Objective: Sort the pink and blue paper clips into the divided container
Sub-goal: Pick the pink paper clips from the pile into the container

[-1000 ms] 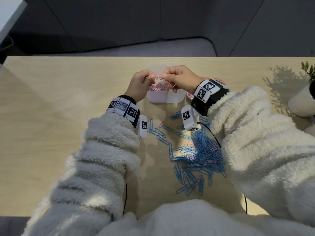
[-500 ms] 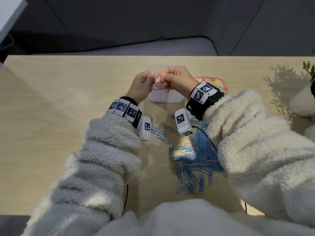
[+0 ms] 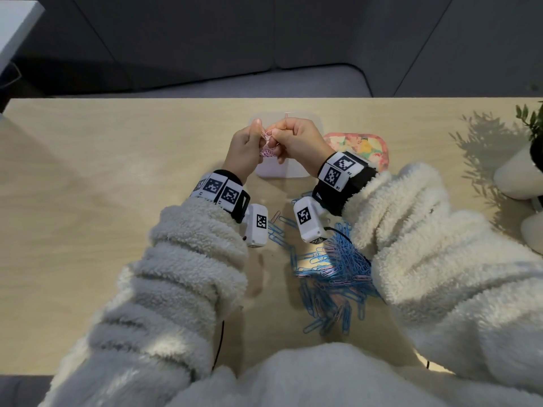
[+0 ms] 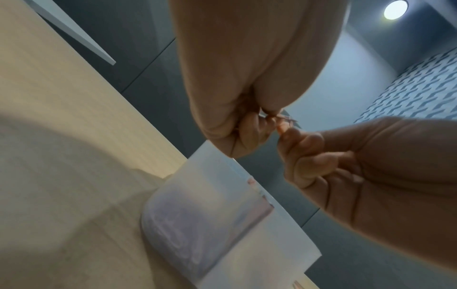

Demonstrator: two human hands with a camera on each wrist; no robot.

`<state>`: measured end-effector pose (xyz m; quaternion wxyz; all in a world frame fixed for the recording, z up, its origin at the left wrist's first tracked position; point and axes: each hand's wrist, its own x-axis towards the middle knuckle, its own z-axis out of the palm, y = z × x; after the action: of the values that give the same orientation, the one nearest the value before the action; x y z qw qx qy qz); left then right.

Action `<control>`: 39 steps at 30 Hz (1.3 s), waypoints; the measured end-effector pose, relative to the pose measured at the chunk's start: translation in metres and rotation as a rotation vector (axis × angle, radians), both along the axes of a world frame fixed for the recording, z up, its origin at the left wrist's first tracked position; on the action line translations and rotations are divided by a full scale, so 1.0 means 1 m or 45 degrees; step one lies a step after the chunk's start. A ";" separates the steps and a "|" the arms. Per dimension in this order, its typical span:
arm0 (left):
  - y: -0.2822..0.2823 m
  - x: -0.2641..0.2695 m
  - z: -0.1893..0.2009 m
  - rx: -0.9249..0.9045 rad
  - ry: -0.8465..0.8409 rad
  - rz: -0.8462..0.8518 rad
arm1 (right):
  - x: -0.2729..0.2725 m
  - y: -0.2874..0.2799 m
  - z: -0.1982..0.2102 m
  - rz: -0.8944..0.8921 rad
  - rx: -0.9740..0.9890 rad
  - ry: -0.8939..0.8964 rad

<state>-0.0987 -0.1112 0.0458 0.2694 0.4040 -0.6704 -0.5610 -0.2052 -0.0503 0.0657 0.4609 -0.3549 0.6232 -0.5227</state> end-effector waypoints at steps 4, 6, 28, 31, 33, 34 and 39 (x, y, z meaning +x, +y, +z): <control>0.005 -0.002 0.003 0.013 0.018 -0.016 | 0.000 -0.001 0.002 -0.061 -0.007 0.022; 0.008 -0.002 0.003 0.005 0.030 -0.047 | -0.002 -0.001 0.003 -0.080 -0.008 0.050; -0.001 0.002 0.003 -0.544 -0.209 0.070 | -0.010 -0.007 0.010 -0.185 0.173 0.221; -0.004 -0.001 0.004 -0.380 -0.126 0.122 | -0.008 -0.002 0.005 -0.102 0.260 0.162; -0.005 -0.002 0.005 -0.340 -0.137 0.073 | -0.007 0.000 0.003 -0.089 0.268 0.136; -0.006 -0.002 0.004 -0.360 -0.155 0.046 | -0.006 0.000 0.003 -0.098 0.257 0.132; -0.007 0.002 -0.006 -0.337 -0.122 -0.032 | -0.009 -0.005 0.006 -0.133 0.208 0.103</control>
<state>-0.0965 -0.1185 0.0394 0.2810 0.3829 -0.7556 -0.4510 -0.2143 -0.0550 0.0721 0.4350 -0.3039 0.6995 -0.4786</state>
